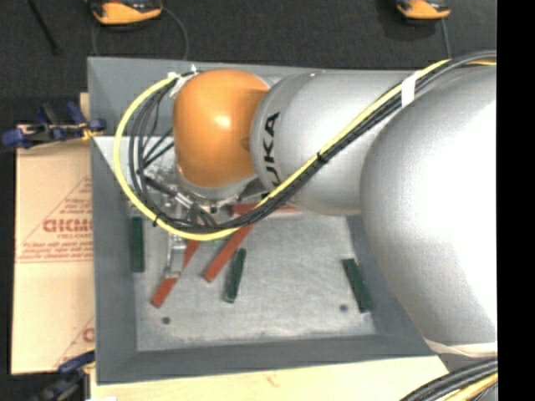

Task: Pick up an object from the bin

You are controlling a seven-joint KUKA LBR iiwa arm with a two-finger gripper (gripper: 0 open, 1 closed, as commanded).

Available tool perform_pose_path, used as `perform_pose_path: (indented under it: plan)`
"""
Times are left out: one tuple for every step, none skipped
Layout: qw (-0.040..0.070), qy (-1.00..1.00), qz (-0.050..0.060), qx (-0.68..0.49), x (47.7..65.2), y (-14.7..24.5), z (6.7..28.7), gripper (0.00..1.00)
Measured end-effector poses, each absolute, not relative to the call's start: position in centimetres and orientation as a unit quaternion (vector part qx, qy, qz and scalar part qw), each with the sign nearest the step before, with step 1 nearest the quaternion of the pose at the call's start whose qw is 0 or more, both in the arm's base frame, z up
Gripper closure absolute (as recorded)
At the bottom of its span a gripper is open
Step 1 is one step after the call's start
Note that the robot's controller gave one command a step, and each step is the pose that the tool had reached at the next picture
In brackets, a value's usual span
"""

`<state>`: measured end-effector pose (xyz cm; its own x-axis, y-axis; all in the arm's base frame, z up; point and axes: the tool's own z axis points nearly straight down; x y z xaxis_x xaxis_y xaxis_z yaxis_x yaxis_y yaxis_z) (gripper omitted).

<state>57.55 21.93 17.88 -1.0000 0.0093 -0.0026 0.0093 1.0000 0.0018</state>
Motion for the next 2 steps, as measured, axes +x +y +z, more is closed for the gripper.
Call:
perform_pose_path:
  plan:
    - [-0.001, 0.986, -0.001, -0.168, 55.96, 19.95, 6.8, 0.0]
    - [0.002, 0.986, 0.001, -0.166, 56.13, 20.12, 7.11, 1.0]
